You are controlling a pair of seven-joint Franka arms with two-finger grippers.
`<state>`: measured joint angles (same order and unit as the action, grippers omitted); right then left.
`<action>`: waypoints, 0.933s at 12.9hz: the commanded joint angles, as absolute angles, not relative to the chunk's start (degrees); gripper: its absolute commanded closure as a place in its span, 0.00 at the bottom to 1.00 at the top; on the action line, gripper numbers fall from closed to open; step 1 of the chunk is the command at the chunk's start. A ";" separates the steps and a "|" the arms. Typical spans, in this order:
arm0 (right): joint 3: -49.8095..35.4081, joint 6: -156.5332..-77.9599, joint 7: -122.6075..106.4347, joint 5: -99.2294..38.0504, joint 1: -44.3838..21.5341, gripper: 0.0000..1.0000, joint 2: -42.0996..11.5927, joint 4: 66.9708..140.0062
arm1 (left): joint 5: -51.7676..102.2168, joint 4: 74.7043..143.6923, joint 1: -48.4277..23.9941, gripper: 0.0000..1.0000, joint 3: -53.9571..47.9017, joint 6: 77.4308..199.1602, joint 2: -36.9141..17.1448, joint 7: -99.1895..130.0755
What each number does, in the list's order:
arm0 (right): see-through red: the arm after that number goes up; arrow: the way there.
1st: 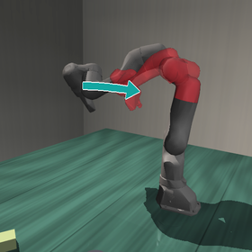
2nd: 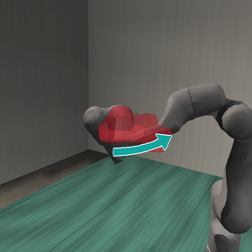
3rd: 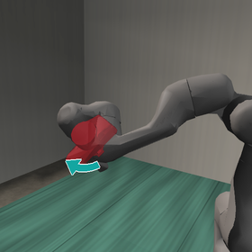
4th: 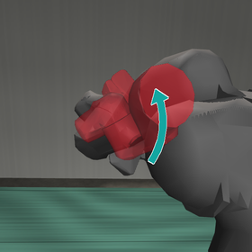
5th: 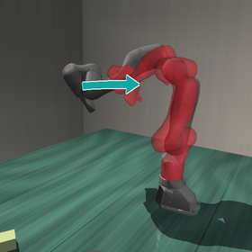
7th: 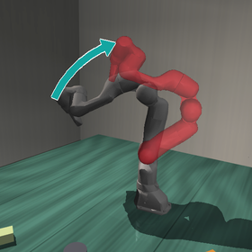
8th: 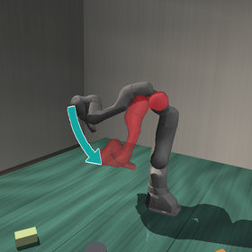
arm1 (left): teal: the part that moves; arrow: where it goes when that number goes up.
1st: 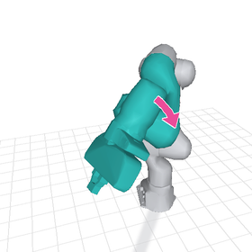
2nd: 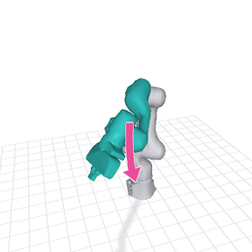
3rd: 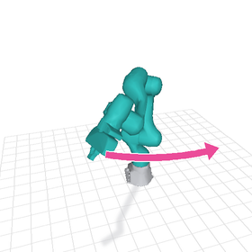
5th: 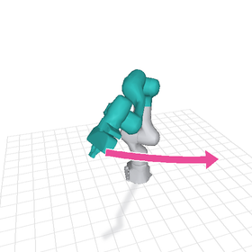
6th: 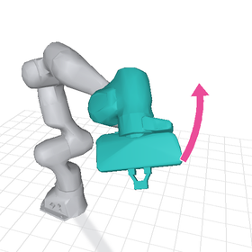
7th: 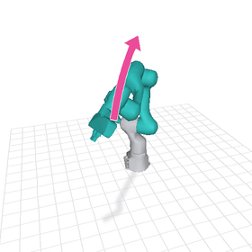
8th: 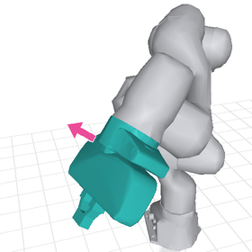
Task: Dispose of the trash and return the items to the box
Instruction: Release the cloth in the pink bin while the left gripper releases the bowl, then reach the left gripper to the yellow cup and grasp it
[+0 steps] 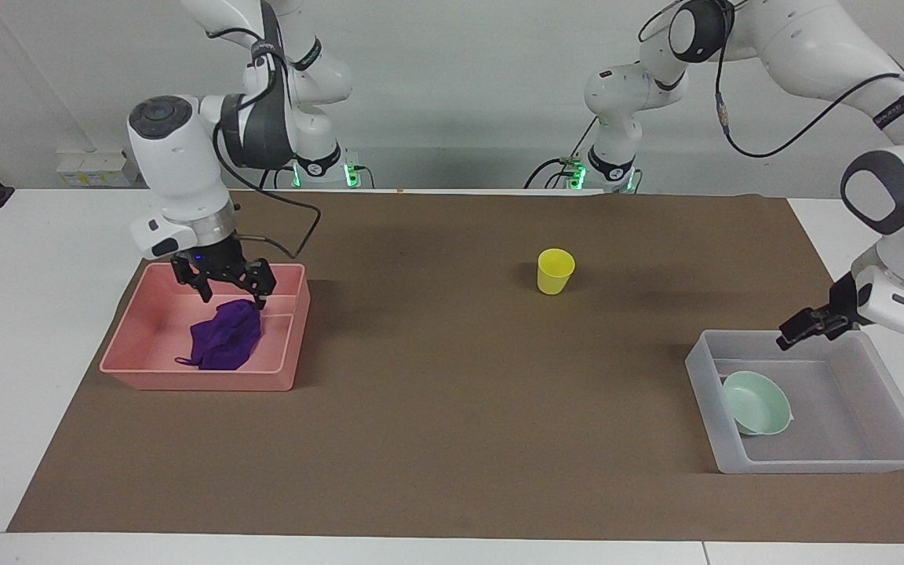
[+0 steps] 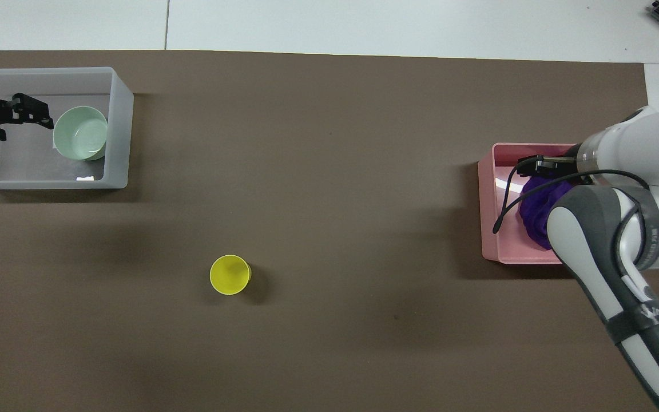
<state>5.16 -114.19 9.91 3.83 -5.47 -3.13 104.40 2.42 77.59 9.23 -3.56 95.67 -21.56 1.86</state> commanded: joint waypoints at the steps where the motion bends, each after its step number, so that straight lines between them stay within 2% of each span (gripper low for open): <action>1: 4.40 -104.54 9.93 4.84 -4.66 0.00 -1.41 97.85 | 3.87 83.29 3.28 0.00 -2.90 89.39 -15.23 5.26; 4: 4.74 -98.46 7.04 3.78 -3.96 0.00 2.45 96.33 | 6.94 98.56 -2.35 0.00 -2.99 95.68 -5.04 10.44; 6: 4.92 -93.37 5.55 3.69 -3.87 0.00 3.25 93.71 | 6.94 107.71 -7.79 0.00 -2.90 102.44 -1.24 14.65; 8: 4.83 -91.50 5.10 3.60 -3.52 0.00 2.55 91.41 | 6.94 113.27 -12.89 0.00 -2.99 107.12 -0.79 17.92; 12: 4.83 -88.94 4.92 3.25 -3.95 0.00 3.34 92.55 | 7.03 126.10 -21.17 0.00 -2.90 120.12 -0.79 21.53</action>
